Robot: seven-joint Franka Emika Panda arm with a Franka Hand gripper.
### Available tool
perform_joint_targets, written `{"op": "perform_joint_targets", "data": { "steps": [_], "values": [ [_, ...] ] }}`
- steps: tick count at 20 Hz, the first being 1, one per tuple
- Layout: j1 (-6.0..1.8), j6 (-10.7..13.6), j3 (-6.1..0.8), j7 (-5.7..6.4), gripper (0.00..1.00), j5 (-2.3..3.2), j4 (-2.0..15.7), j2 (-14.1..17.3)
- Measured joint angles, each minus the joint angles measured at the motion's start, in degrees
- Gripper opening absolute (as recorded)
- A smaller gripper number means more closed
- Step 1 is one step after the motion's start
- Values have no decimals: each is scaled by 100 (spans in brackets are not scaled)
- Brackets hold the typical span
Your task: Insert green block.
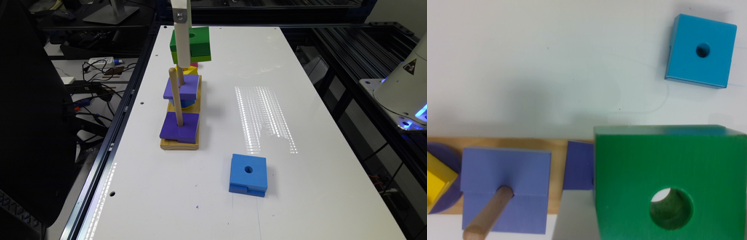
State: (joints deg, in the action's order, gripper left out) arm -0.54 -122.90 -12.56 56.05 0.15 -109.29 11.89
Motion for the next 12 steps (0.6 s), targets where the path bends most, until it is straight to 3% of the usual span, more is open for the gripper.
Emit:
{"op": "perform_joint_targets", "data": {
  "steps": [12],
  "values": [
    [0,-165,-16,0,0,0,72,101]
  ]
}}
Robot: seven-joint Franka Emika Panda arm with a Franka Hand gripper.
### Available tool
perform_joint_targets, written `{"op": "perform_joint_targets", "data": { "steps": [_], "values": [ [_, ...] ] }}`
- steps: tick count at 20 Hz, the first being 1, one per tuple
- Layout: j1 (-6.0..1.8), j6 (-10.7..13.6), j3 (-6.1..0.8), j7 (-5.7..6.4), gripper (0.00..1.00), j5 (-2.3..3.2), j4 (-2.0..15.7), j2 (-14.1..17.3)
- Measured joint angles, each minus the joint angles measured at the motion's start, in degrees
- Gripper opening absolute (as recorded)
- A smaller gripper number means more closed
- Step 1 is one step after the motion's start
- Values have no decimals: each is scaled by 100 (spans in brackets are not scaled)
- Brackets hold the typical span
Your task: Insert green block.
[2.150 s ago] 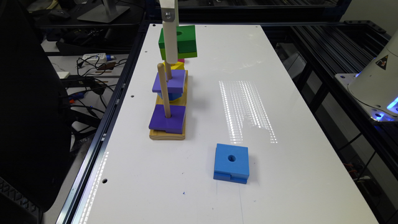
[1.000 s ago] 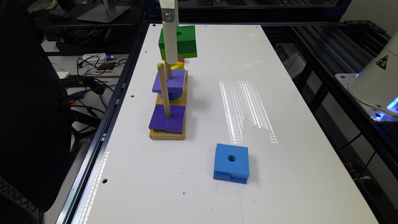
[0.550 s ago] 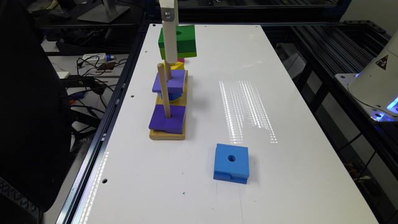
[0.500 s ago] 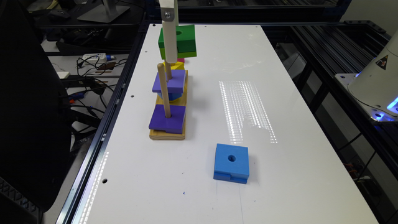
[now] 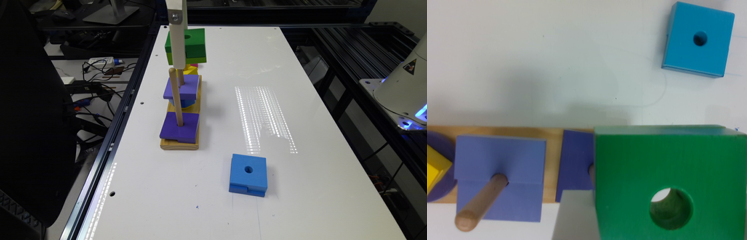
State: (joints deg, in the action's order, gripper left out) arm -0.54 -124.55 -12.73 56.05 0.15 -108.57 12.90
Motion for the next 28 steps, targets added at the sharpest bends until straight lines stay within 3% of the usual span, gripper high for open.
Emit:
{"op": "perform_joint_targets", "data": {
  "steps": [11,19,28],
  "values": [
    [-4,-16,1,0,0,0,52,38],
    [-32,-16,52,-50,0,15,273,221],
    [-33,-19,53,-52,0,21,309,286]
  ]
}}
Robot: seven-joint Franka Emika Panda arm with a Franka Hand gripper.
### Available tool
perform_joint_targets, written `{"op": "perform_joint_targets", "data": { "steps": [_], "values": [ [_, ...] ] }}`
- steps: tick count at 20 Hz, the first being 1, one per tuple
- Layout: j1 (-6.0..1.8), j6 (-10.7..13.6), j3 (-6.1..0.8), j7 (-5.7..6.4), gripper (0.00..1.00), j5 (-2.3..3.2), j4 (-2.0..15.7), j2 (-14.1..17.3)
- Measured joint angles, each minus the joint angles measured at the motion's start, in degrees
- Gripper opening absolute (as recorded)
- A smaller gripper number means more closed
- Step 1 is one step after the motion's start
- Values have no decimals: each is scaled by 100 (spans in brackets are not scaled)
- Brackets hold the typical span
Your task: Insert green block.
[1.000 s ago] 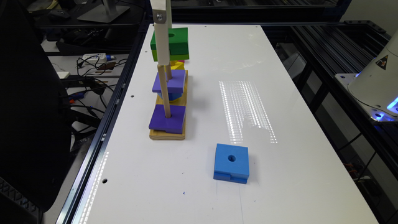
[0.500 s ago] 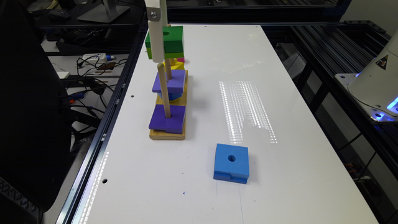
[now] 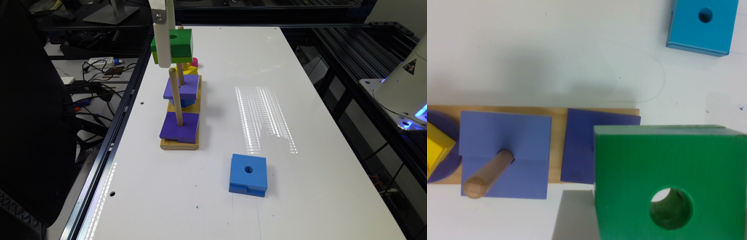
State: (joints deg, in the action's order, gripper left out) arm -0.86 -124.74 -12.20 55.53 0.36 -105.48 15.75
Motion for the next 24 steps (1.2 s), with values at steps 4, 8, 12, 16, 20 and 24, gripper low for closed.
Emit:
{"op": "perform_joint_targets", "data": {
  "steps": [4,8,12,16,20,24],
  "values": [
    [0,-150,2,-1,0,22,1,181],
    [0,-169,2,-2,0,22,4,196],
    [0,-170,2,-2,0,22,5,197],
    [1,-217,2,-3,0,28,8,276],
    [2,-217,1,-3,0,28,9,276],
    [1,-217,1,-3,0,28,9,276]
  ]
}}
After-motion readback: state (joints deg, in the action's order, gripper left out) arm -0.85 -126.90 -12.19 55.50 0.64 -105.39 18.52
